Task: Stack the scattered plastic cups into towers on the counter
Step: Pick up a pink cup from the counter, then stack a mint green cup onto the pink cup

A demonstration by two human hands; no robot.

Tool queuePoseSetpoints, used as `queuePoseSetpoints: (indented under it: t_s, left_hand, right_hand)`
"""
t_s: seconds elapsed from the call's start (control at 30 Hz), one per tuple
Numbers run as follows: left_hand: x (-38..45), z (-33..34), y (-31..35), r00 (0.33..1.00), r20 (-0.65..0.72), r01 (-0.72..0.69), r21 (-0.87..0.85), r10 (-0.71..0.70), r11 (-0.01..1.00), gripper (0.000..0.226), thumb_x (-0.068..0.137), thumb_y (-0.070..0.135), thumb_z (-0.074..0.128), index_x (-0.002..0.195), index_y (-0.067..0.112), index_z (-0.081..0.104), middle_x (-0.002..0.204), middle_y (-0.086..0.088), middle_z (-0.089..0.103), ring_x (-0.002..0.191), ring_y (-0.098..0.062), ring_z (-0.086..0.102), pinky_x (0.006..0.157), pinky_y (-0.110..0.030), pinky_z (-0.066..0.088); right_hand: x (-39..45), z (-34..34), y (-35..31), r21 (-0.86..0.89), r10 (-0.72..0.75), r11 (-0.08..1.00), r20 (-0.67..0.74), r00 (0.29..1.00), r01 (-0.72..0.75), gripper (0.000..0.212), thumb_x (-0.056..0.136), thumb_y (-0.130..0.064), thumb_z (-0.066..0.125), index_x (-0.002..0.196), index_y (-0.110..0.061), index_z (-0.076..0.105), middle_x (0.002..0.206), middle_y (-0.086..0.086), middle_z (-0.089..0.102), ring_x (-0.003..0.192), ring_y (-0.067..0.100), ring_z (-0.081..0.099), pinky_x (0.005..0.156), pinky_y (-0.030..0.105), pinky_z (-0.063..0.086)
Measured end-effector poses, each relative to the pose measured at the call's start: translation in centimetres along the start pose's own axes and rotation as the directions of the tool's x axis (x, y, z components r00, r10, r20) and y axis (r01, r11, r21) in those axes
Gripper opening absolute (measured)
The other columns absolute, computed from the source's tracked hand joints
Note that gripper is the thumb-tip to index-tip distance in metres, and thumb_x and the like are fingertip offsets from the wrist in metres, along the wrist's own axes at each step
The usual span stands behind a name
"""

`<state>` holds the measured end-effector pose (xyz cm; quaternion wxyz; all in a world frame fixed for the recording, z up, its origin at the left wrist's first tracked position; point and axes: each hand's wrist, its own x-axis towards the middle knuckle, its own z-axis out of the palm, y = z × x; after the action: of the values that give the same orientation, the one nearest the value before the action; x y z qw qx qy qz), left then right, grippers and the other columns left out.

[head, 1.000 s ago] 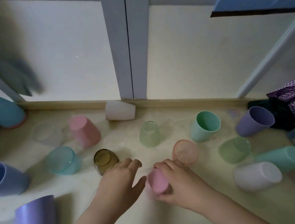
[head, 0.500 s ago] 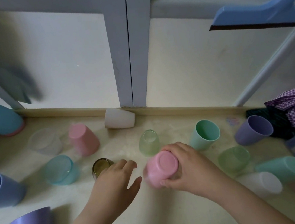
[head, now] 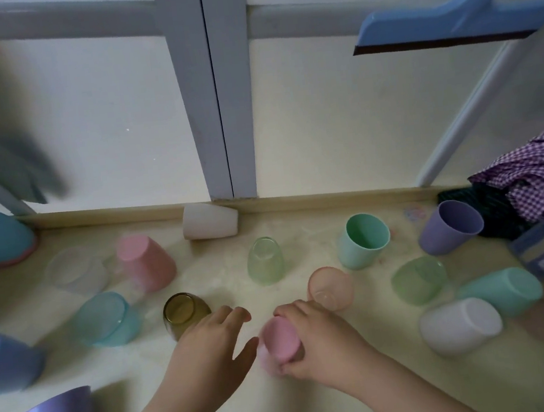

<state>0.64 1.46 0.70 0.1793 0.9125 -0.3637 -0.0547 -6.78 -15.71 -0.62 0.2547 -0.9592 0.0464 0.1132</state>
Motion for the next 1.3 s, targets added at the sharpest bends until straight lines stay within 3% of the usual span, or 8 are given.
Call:
queuePoseSetpoints:
  t_s: [0.2, 0.4, 0.53, 0.7, 0.9, 1.07, 1.2, 1.3]
  left_hand:
    - [0.4, -1.1, 0.1, 1.0, 0.011, 0.01, -0.01, -0.01, 1.0, 0.029, 0.067, 0.033, 0.075, 0.09, 0.024, 0.062, 0.077, 0.008, 0.068, 0.064, -0.015, 0.067, 0.049, -0.025, 0.048]
    - [4.6, -1.9, 2.4, 0.995, -0.016, -0.096, -0.045, 0.095, 0.994, 0.028, 0.079, 0.038, 0.061, 0.101, 0.021, 0.06, 0.091, 0.003, 0.068, 0.08, -0.022, 0.067, 0.063, -0.035, 0.052]
    - [7.8, -1.1, 4.4, 0.99, 0.025, -0.136, -0.067, 0.138, 0.988, 0.036, 0.086, 0.041, 0.051, 0.116, 0.021, 0.052, 0.113, 0.003, 0.061, 0.1, -0.022, 0.06, 0.08, -0.034, 0.047]
    - [10.5, 0.3, 5.0, 0.985, 0.042, -0.165, -0.085, 0.169, 0.983, 0.035, 0.085, 0.04, 0.053, 0.113, 0.019, 0.054, 0.111, 0.0, 0.063, 0.097, -0.024, 0.061, 0.078, -0.036, 0.049]
    - [11.0, 1.2, 3.9, 0.992, 0.037, -0.119, -0.107, 0.123, 0.987, 0.036, 0.083, 0.042, 0.052, 0.112, 0.02, 0.054, 0.109, 0.002, 0.064, 0.095, -0.023, 0.063, 0.077, -0.035, 0.051]
    - [10.5, -0.1, 3.3, 1.0, 0.004, -0.005, -0.219, 0.006, 0.976, 0.038, 0.084, 0.041, 0.056, 0.118, 0.026, 0.047, 0.114, 0.011, 0.055, 0.091, -0.012, 0.061, 0.074, -0.028, 0.048]
    - [9.1, -2.2, 3.8, 0.984, 0.038, 0.166, -0.532, -0.173, 0.83, 0.033, 0.083, 0.04, 0.058, 0.112, 0.029, 0.047, 0.099, 0.014, 0.059, 0.079, -0.003, 0.06, 0.069, -0.023, 0.049]
    - [7.1, -3.7, 4.5, 0.946, 0.173, 0.303, -0.767, -0.273, 0.565, 0.042, 0.081, 0.048, 0.056, 0.115, 0.026, 0.048, 0.101, 0.004, 0.064, 0.081, -0.013, 0.067, 0.077, -0.033, 0.053]
  right_hand:
    - [-0.3, -2.1, -0.1, 0.066, -0.036, 0.997, -0.005, 0.999, 0.036, 0.08, 0.07, -0.044, 0.07, 0.137, -0.028, 0.029, 0.138, -0.006, 0.039, 0.126, 0.015, 0.034, 0.106, 0.03, 0.03]
    - [1.1, -9.6, 5.4, -0.107, 0.097, 0.983, -0.374, 0.922, -0.147, 0.067, 0.073, -0.034, 0.068, 0.132, -0.019, 0.039, 0.132, 0.003, 0.045, 0.122, 0.026, 0.04, 0.104, 0.039, 0.034]
    - [2.8, -11.5, 9.4, -0.246, 0.291, 0.904, -0.243, 0.925, -0.349, 0.073, 0.073, -0.038, 0.066, 0.135, -0.02, 0.031, 0.136, 0.005, 0.038, 0.121, 0.029, 0.036, 0.101, 0.04, 0.035]
    - [4.8, -11.3, 11.4, -0.305, 0.331, 0.888, -0.096, 0.939, -0.344, 0.085, 0.073, -0.043, 0.067, 0.14, -0.024, 0.019, 0.142, 0.006, 0.03, 0.124, 0.032, 0.034, 0.101, 0.044, 0.038]
    - [5.5, -11.8, 11.2, -0.209, 0.332, 0.918, -0.06, 0.941, -0.337, 0.085, 0.068, -0.04, 0.072, 0.137, -0.027, 0.024, 0.135, 0.003, 0.036, 0.117, 0.029, 0.043, 0.091, 0.041, 0.046]
    - [3.6, -14.0, 8.0, 0.043, 0.206, 0.979, -0.208, 0.956, -0.201, 0.087, 0.063, -0.042, 0.077, 0.134, -0.03, 0.029, 0.135, -0.005, 0.037, 0.12, 0.016, 0.044, 0.097, 0.031, 0.04]
    - [1.4, -14.3, 3.9, 0.178, 0.109, 0.983, -0.326, 0.939, -0.052, 0.088, 0.058, -0.043, 0.081, 0.13, -0.035, 0.032, 0.13, -0.011, 0.041, 0.115, 0.007, 0.044, 0.095, 0.023, 0.037]
    - [-0.4, -13.2, 1.1, 0.294, 0.109, 0.956, -0.377, 0.92, 0.007, 0.088, 0.051, -0.048, 0.08, 0.126, -0.04, 0.034, 0.128, -0.014, 0.043, 0.114, 0.007, 0.047, 0.097, 0.035, 0.045]
